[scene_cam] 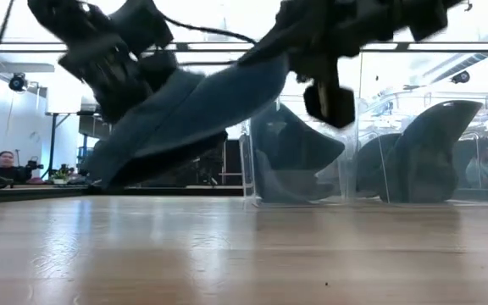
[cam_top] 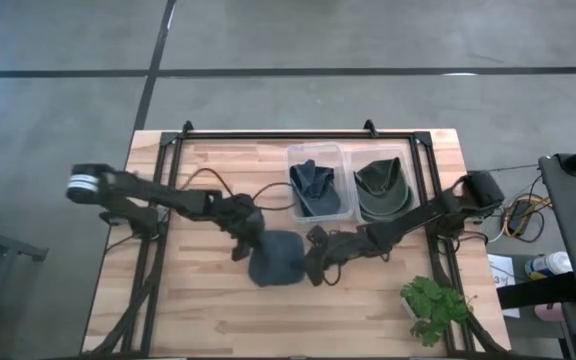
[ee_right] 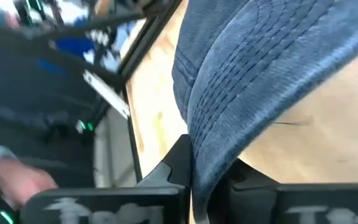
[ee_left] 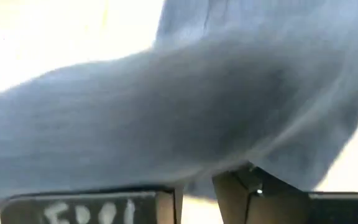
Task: Pick & Place hat
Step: Put the blue cap into the left transparent bin
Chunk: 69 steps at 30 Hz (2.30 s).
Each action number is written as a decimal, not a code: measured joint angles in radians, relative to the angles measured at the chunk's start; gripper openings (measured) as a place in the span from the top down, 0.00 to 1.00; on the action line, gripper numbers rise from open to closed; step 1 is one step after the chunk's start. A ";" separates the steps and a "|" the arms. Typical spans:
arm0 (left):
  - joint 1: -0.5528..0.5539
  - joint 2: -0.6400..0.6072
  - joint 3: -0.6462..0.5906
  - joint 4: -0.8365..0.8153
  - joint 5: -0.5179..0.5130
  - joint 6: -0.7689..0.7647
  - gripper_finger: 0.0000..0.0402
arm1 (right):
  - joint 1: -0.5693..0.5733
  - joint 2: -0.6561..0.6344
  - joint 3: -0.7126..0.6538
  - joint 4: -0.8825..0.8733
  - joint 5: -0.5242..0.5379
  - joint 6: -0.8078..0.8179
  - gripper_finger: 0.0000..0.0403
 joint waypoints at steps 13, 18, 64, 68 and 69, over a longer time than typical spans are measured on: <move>-0.001 -0.517 0.265 -0.264 -0.320 -0.123 0.82 | -0.017 -0.275 0.404 -0.874 0.394 -0.614 0.97; -0.002 -0.619 0.304 -0.273 -0.513 -0.125 0.82 | -0.006 -0.275 0.541 -1.128 0.790 -0.738 0.97; -0.008 -0.527 0.206 -0.299 -0.541 -0.310 0.82 | -0.173 0.204 1.104 -1.911 0.587 -0.831 0.97; 0.012 -0.490 0.206 -0.258 -0.616 -0.312 0.82 | -0.168 0.203 1.055 -1.910 0.400 -0.847 0.97; 0.017 -0.476 0.206 -0.240 -0.613 -0.312 0.82 | -0.167 0.203 1.034 -1.911 0.370 -0.841 0.97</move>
